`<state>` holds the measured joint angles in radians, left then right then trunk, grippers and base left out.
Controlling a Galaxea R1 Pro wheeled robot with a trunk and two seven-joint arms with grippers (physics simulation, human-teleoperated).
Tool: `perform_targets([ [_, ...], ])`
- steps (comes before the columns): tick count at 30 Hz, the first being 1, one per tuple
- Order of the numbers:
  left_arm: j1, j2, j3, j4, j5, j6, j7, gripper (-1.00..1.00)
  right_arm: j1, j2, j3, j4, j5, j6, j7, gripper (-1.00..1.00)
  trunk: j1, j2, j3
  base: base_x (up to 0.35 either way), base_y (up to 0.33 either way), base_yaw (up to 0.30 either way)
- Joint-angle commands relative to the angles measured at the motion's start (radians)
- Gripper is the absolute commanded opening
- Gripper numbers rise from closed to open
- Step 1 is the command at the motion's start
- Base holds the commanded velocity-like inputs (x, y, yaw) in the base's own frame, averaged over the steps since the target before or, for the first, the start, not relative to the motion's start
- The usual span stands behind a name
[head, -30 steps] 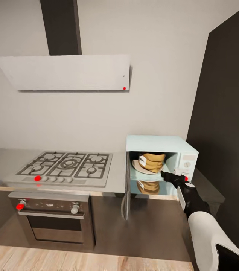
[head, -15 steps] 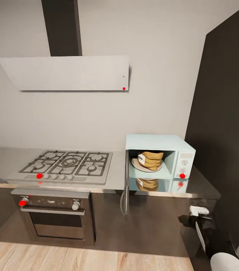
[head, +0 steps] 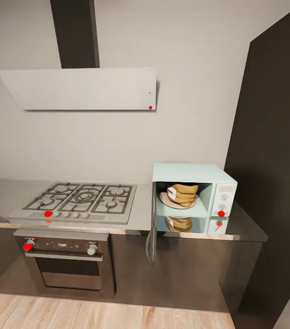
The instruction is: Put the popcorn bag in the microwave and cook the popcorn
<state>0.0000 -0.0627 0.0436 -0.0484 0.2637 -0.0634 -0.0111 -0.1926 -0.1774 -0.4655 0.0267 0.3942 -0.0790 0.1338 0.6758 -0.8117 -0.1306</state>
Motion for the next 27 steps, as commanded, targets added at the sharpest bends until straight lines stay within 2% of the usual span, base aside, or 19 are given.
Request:
perform_targets([
  [1, 0.0, 0.001, 0.004, -0.001, 0.003, -0.002, -0.001, 1.0, 0.027, 0.0, -0.008, 0.004, 0.009, -0.015, 0.001, 1.0, 0.0, -0.001, -0.001, 0.0, 0.0, 0.0],
  [5, 0.0, 0.0, 0.003, -0.002, 0.003, -0.003, -0.001, 1.0, 0.077, 0.0, -0.007, 0.004, 0.01, -0.039, 0.001, 1.0, 0.0, -0.001, -0.001, 0.0, 0.0, 0.0],
  [6, 0.0, 0.001, 0.003, -0.054, 0.001, -0.019, 0.001, 1.0, 0.085, -0.001, -0.007, 0.004, 0.008, -0.072, 0.001, 1.0, 0.0, -0.001, -0.001, 0.0, 0.0, 0.0],
  [7, 0.0, 0.006, 0.003, -0.135, 0.001, -0.017, 0.0, 1.0, 0.085, -0.001, -0.008, 0.004, 0.007, -0.075, 0.001, 1.0, 0.0, -0.001, -0.001, 0.0, 0.0, 0.0],
  [8, 0.0, 0.009, 0.003, -0.182, 0.0, -0.012, -0.001, 1.0, 0.085, -0.001, -0.008, 0.004, 0.007, -0.076, 0.001, 1.0, 0.0, -0.001, -0.001, 0.0, 0.0, 0.0],
  [10, 0.0, 0.017, 0.003, -0.302, 0.0, 0.029, -0.001, 1.0, 0.086, -0.001, -0.008, 0.004, 0.006, -0.077, 0.001, 1.0, 0.0, -0.001, -0.001, 0.0, 0.0, 0.0],
  [11, 0.0, 0.025, 0.003, -0.422, 0.001, 0.099, -0.002, 1.0, 0.086, 0.0, -0.008, 0.004, 0.006, -0.077, 0.001, 1.0, 0.0, -0.001, -0.001, 0.0, 0.0, 0.0],
  [13, 0.0, 0.03, 0.005, -0.56, 0.002, 0.184, -0.004, 1.0, 0.086, 0.0, -0.008, 0.004, 0.007, -0.077, 0.001, 1.0, 0.0, -0.001, -0.001, 0.0, 0.0, 0.0],
  [15, -0.005, 0.031, 0.005, -0.8, 0.004, 0.337, -0.008, 1.0, 0.086, 0.001, -0.008, 0.004, 0.007, -0.077, 0.001, 1.0, 0.0, -0.001, -0.001, 0.0, 0.0, 0.0],
  [16, -0.013, 0.031, 0.005, -0.863, 0.004, 0.378, -0.009, 1.0, 0.085, 0.001, -0.008, 0.004, 0.007, -0.077, 0.001, 1.0, 0.0, -0.001, -0.001, 0.0, 0.0, 0.0],
  [17, -0.034, 0.031, 0.005, -0.945, 0.005, 0.435, -0.011, 1.0, 0.086, 0.001, -0.008, 0.004, 0.006, -0.077, 0.001, 1.0, 0.0, -0.001, -0.001, 0.0, 0.0, 0.0],
  [19, -0.077, 0.03, 0.005, -1.023, 0.007, 0.502, -0.012, 1.0, 0.086, 0.001, -0.009, 0.004, 0.007, -0.077, 0.001, 1.0, 0.0, -0.001, -0.001, 0.0, 0.0, 0.0],
  [20, -0.122, 0.029, 0.006, -1.052, 0.01, 0.54, -0.012, 1.0, 0.086, 0.001, -0.008, 0.004, 0.009, -0.078, 0.001, 1.0, 0.0, -0.001, -0.001, 0.0, 0.0, 0.0],
  [23, -0.254, 0.022, 0.004, -1.066, 0.024, 0.58, -0.012, 1.0, 0.086, 0.0, -0.008, 0.004, 0.01, -0.079, 0.001, 1.0, 0.0, -0.001, -0.001, 0.0, 0.0, 0.0],
  [24, -0.322, 0.019, 0.004, -1.072, 0.026, 0.588, -0.012, 1.0, 0.086, 0.0, -0.008, 0.004, 0.011, -0.079, 0.001, 1.0, 0.0, -0.001, -0.001, 0.0, 0.0, 0.0],
  [26, -0.368, 0.019, 0.004, -1.077, 0.026, 0.591, -0.012, 1.0, 0.086, 0.0, -0.008, 0.004, 0.01, -0.079, 0.001, 1.0, 0.0, -0.001, -0.001, 0.0, 0.0, 0.0],
  [27, -0.417, 0.017, 0.004, -1.085, 0.032, 0.603, -0.012, 1.0, 0.086, 0.0, -0.009, 0.004, 0.009, -0.078, 0.001, 1.0, 0.0, -0.001, -0.001, 0.0, 0.0, 0.0],
])
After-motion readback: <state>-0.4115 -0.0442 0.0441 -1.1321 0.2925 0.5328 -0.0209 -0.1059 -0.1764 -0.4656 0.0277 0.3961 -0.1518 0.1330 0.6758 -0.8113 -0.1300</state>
